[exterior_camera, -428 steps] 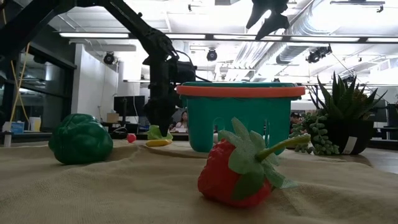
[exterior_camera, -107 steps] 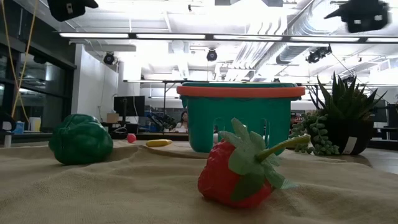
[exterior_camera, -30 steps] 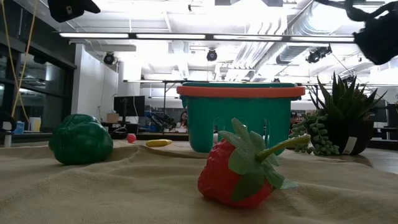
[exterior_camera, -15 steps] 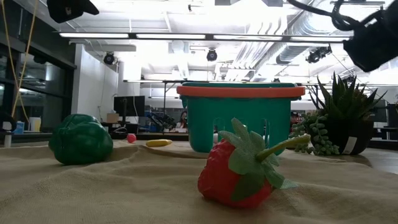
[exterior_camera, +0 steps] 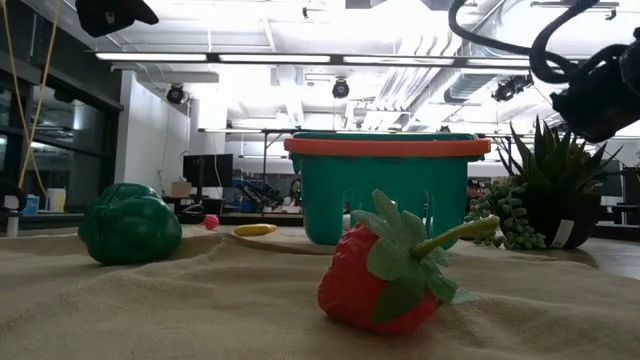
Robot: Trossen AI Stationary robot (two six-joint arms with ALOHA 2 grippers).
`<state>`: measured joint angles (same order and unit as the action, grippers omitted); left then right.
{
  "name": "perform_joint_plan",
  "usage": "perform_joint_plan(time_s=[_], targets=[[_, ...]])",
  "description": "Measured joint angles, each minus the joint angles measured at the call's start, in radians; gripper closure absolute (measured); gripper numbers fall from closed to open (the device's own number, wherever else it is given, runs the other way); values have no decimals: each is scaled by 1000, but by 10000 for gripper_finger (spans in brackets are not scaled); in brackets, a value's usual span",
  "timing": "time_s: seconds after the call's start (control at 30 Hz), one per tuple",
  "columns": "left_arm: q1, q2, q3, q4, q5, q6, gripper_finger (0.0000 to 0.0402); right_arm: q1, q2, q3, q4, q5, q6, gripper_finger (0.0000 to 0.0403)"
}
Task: Pick and placing Produce into tupperware
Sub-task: Put the pink peach into the blue basket
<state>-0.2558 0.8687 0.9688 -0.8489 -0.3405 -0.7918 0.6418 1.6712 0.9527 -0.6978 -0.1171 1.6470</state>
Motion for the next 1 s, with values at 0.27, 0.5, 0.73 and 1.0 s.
perform_joint_plan(time_s=[0.27,0.5,0.73,1.0], targets=[[0,0,0,-3,0,2,247,0,20,0,6,-12,1,114],[0,0,0,-18,0,2,247,0,20,0,10,-13,1,115],[0,0,0,-17,0,2,247,0,20,0,39,-16,1,147],[0,0,0,-18,0,2,247,0,19,0,48,-41,3,173]])
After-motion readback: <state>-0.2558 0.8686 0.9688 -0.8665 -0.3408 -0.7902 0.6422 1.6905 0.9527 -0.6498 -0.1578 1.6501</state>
